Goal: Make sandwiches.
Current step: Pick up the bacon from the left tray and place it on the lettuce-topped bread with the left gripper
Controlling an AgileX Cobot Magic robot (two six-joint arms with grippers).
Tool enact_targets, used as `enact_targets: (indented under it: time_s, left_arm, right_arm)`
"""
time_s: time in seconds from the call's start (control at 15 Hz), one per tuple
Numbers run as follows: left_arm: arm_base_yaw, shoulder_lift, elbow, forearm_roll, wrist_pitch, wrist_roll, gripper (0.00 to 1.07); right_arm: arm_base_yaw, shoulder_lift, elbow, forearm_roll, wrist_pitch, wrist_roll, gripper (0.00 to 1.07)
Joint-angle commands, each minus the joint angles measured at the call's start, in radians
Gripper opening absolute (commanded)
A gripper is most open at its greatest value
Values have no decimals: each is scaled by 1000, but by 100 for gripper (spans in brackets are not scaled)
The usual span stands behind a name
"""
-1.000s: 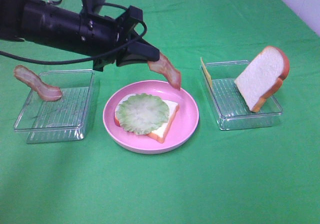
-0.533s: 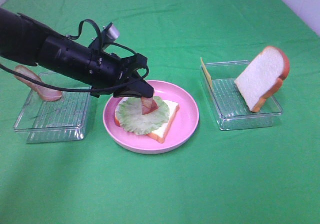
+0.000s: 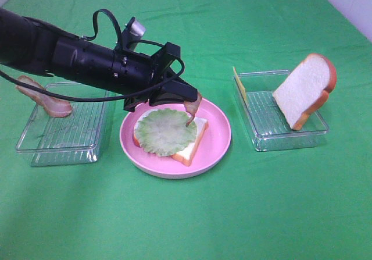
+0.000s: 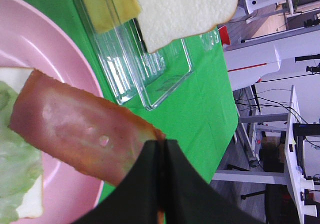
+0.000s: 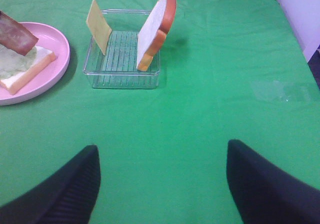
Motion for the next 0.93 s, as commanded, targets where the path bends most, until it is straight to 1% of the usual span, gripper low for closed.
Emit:
enact_targets:
  time_s: [0.07, 0.13, 0.27, 0.33, 0.47, 0.67, 0.73, 0.93]
  left_arm:
    - [-40, 1, -3, -30, -12, 31, 0]
    - [-43, 1, -3, -38, -15, 47, 0]
    - [-46, 1, -3, -54, -15, 61, 0]
    - [-46, 1, -3, -46, -19, 77, 0]
    - [-44, 1, -3, 15, -47, 77, 0]
    - [-22, 1, -3, 165, -125, 17, 0]
    - [3, 1, -3, 187, -135, -1, 0]
    - [56, 1, -3, 190, -133, -1, 0]
  right_arm:
    - [-6, -11, 1, 1, -9, -10, 68]
    - [-6, -11, 1, 1, -9, -10, 68]
    - [-6, -11, 1, 4, -9, -10, 68]
    - [-6, -11, 1, 4, -9, -10, 68]
    - [-6, -11, 1, 4, -9, -10, 68]
    - [-6, -11, 1, 4, -9, -10, 68]
    - [-6, -11, 1, 4, -9, -10, 68]
    - [-6, -11, 1, 4, -9, -10, 68]
